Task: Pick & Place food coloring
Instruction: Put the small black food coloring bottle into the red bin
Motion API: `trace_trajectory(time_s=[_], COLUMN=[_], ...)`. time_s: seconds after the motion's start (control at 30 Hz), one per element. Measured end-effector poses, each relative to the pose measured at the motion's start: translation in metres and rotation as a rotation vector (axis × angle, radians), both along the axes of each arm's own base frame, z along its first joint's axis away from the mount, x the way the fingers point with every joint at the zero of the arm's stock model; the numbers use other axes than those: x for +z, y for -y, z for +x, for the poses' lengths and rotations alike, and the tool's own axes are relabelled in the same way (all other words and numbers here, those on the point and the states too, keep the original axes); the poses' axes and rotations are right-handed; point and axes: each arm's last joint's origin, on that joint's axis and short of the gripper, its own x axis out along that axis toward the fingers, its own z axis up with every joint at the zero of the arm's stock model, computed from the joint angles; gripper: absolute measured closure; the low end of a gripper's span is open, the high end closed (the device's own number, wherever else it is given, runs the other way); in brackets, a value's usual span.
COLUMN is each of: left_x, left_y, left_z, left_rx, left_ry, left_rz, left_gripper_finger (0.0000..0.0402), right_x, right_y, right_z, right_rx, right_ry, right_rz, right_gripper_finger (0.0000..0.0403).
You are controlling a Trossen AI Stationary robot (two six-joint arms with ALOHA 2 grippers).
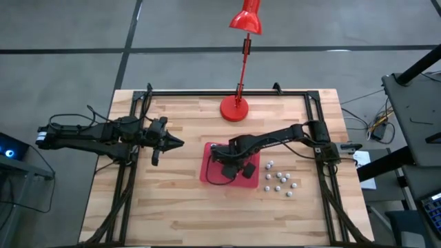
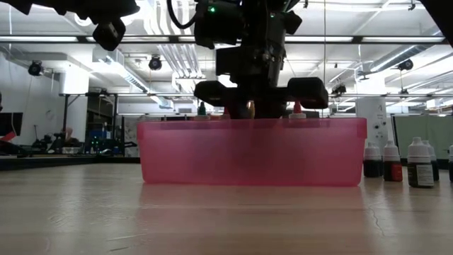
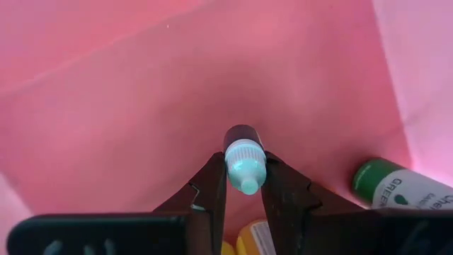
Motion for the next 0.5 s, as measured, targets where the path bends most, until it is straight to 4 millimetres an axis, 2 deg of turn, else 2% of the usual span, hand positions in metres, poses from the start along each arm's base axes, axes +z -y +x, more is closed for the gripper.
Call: trace_trajectory(time_s=[0.5], left_x=[0.0000], left_y=[0.0000], left_z=[0.0001], left_rx=[0.001], left_ry=[-0.001], left_rz=[-0.008], left_gripper_finger=[0.0402], right_x=[-0.0018], right_y=[-0.0002], right_z=[-0.0071], right_rx=[-0.065], right_ry=[-0.081], right_rz=[0.033], right_gripper_finger=[0.0335])
